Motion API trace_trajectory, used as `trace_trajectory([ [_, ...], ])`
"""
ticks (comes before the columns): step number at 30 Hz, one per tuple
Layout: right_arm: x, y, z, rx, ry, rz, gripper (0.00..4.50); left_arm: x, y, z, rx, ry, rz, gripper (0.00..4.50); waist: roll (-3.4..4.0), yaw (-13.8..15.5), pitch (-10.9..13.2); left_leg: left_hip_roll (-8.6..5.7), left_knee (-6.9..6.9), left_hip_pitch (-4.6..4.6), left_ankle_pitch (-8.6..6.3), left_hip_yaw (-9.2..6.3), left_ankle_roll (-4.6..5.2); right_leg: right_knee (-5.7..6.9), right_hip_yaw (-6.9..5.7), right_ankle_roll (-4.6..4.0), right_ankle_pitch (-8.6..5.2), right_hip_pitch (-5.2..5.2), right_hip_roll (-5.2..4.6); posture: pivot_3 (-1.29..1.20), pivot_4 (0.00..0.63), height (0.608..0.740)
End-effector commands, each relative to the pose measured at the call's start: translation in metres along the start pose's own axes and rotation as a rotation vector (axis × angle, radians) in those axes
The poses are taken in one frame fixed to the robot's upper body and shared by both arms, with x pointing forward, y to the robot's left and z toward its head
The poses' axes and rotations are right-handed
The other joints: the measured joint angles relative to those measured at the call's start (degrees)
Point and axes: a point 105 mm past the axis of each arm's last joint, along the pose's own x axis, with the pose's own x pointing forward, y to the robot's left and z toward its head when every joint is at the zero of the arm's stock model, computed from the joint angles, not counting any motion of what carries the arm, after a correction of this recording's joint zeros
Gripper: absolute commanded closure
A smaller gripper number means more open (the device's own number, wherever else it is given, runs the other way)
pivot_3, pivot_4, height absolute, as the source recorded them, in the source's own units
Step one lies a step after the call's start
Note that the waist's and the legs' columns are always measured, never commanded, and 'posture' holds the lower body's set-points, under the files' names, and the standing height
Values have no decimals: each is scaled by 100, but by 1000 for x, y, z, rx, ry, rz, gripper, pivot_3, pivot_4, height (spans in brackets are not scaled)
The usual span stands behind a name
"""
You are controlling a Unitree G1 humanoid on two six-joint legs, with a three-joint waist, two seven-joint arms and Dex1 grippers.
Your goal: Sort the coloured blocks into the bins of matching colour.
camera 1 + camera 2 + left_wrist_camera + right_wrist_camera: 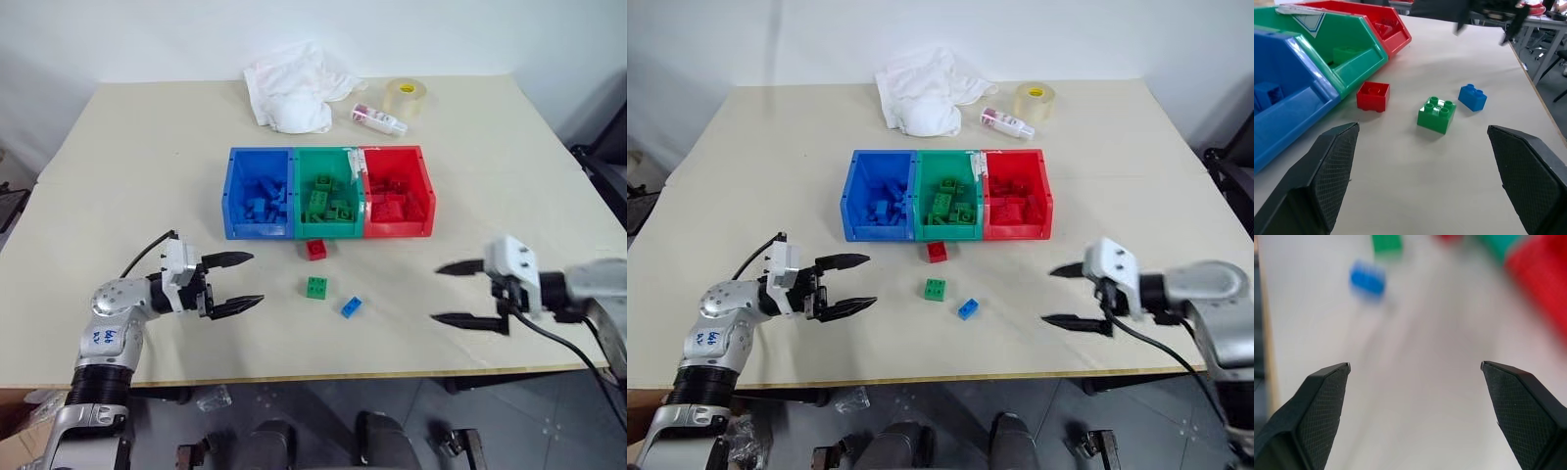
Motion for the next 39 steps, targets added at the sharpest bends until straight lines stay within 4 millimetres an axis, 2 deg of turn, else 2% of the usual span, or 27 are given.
trace_trajectory([
  [1, -2, 3, 22, -64, -47, -5, 33, -2, 2, 7, 37, 0, -9, 0, 0, -24, 0, 3, 0, 5, 0, 6, 0, 1, 1, 0, 0, 0, 0, 0, 150, 740],
  [4, 10, 5, 29, -72, -70, 21, 33, -3, 1, 7, 40, 0, -13, 0, 0, -13, 0, 10, 0, 6, 0, 8, -1, 1, 1, 0, 0, -1, 2, 0, 150, 740],
  [8, 51, 15, 46, -104, -120, 137, 33, -5, -1, 10, 55, -17, -16, 0, -5, -9, 1, 8, 2, 5, 0, -1, -1, -1, 0, 0, 0, 0, 1, 0, 150, 740],
  [13, 95, 14, 60, -142, -141, 223, 33, -9, -9, 11, 55, -58, -26, 0, -5, -13, 2, 4, 0, 1, 0, -6, -1, -1, -1, 0, 0, -3, 0, 0, 150, 740],
  [18, 128, 9, 61, -178, -117, 276, 33, -16, -24, 5, 46, -61, -77, 0, -4, -9, 1, 1, 1, -1, 0, -21, -1, 5, -6, 0, 0, -3, 0, 0, 150, 740],
  [19, 133, 9, 60, -186, -106, 284, 200, -16, -28, 5, 51, -65, -87, 0, -5, -6, 1, 0, 1, -1, 0, -22, -1, 5, -7, 0, 0, -3, 0, 0, 150, 740],
  [22, 136, 11, 55, -190, -92, 333, 914, -17, -31, 3, 54, -57, -93, 0, -4, -10, 1, -3, 1, -2, 0, -23, -1, 4, -7, -1, 0, -3, -1, 0, 150, 740],
  [31, 126, 13, 70, -204, -157, 326, 4013, -17, -37, 2, 55, -55, -73, 0, -4, -28, 1, 1, 0, -2, 0, -23, -1, 4, -10, 0, 0, -3, 1, 0, 150, 740],
  [35, 113, 8, 91, -212, -223, 286, 4040, -16, -37, 2, 54, -59, -70, 0, -4, -19, 1, 1, 0, -2, 0, -23, -1, 3, -9, 0, 0, -3, 1, 0, 150, 740],
  [39, 108, -7, 123, -246, -301, 214, 4040, -13, -37, 1, 55, -61, -71, 0, -4, -23, 1, -1, 2, -2, 0, -22, -1, 3, -7, 0, 0, -3, 0, 0, 150, 740],
])
